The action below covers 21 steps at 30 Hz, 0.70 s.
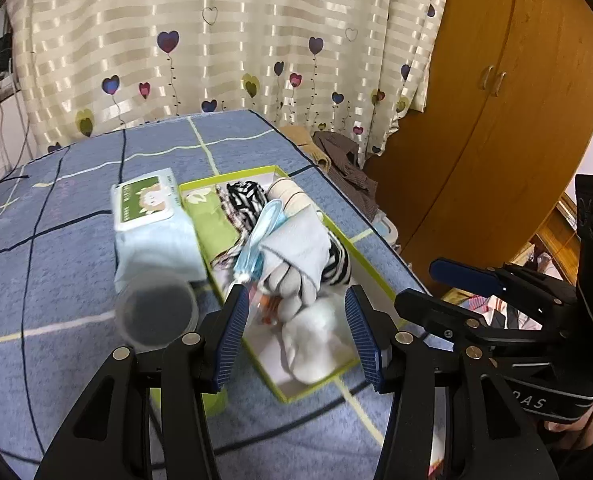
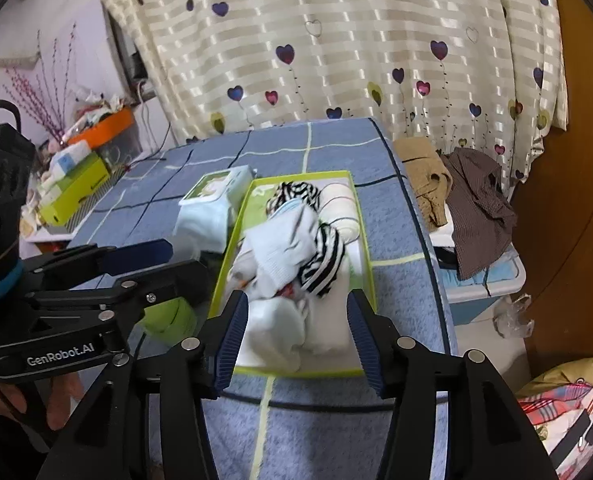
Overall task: Organize soft objects
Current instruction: 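Open both tools to release the glove and sock and withdraw from the tray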
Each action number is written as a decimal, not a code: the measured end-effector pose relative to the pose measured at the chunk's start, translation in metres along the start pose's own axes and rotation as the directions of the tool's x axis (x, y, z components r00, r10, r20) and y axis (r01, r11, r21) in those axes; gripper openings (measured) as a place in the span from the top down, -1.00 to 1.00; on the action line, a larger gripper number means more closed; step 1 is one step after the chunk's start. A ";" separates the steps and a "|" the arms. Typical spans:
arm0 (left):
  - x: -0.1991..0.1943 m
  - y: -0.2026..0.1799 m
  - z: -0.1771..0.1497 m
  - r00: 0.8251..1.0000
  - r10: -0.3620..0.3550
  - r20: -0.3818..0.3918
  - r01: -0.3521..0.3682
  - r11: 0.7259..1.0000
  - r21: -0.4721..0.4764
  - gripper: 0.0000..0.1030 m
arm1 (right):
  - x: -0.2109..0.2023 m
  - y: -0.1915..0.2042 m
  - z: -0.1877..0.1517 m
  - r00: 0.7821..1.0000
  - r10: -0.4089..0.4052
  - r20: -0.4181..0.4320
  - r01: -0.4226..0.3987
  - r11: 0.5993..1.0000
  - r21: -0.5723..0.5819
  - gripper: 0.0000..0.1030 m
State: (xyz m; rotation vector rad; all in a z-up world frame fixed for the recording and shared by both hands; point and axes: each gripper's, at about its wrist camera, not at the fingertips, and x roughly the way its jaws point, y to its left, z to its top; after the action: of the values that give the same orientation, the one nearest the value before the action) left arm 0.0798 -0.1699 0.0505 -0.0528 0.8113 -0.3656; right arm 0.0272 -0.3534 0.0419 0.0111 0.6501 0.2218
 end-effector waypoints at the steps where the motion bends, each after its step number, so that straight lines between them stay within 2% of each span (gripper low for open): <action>1: -0.005 0.000 -0.005 1.000 0.008 0.002 -0.008 1.000 0.001 0.00 | -0.002 0.003 -0.002 1.000 -0.001 -0.001 0.001 1.000 -0.007 -0.01; 9: -0.031 0.007 -0.027 0.999 0.050 0.013 -0.050 0.999 -0.019 0.00 | -0.013 0.031 -0.015 1.000 -0.008 -0.009 0.007 0.999 -0.050 -0.03; 21: -0.047 0.018 -0.046 0.997 0.070 0.012 -0.070 0.997 -0.042 0.00 | -0.013 0.056 -0.026 0.999 -0.011 -0.036 0.008 0.997 -0.080 -0.05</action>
State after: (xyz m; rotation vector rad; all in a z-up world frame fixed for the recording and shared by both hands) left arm 0.0222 -0.1328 0.0481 -0.0658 0.8055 -0.2820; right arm -0.0099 -0.3033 0.0331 -0.0731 0.6772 0.2389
